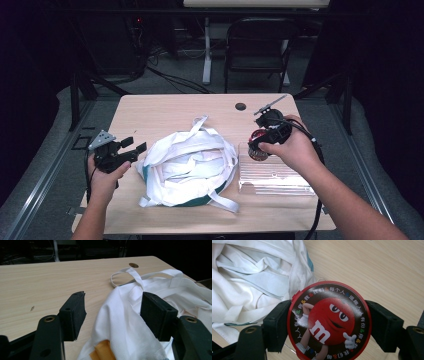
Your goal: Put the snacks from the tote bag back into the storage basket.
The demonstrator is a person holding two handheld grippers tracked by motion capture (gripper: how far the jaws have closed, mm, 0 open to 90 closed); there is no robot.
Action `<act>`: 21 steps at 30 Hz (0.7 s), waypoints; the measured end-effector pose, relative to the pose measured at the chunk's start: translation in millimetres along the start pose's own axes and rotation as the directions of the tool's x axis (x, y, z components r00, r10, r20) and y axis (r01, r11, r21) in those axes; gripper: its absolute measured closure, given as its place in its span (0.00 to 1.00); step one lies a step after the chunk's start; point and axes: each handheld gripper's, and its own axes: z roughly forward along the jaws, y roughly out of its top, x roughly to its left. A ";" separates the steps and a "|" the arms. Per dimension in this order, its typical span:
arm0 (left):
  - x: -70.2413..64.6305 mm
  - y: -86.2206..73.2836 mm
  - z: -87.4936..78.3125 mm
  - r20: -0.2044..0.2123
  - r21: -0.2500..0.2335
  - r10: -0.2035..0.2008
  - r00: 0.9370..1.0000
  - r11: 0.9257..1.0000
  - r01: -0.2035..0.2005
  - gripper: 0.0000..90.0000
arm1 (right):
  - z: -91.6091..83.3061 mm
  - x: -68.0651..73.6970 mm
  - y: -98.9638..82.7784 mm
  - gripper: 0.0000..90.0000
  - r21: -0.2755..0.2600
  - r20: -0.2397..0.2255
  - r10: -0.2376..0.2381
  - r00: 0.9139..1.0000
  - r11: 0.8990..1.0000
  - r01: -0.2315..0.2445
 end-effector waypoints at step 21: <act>0.8 0.2 -1.0 -0.003 -0.007 -0.005 1.000 1.000 0.005 0.41 | 28.3 3.5 -12.9 0.28 0.017 -0.005 -0.001 1.000 1.000 0.001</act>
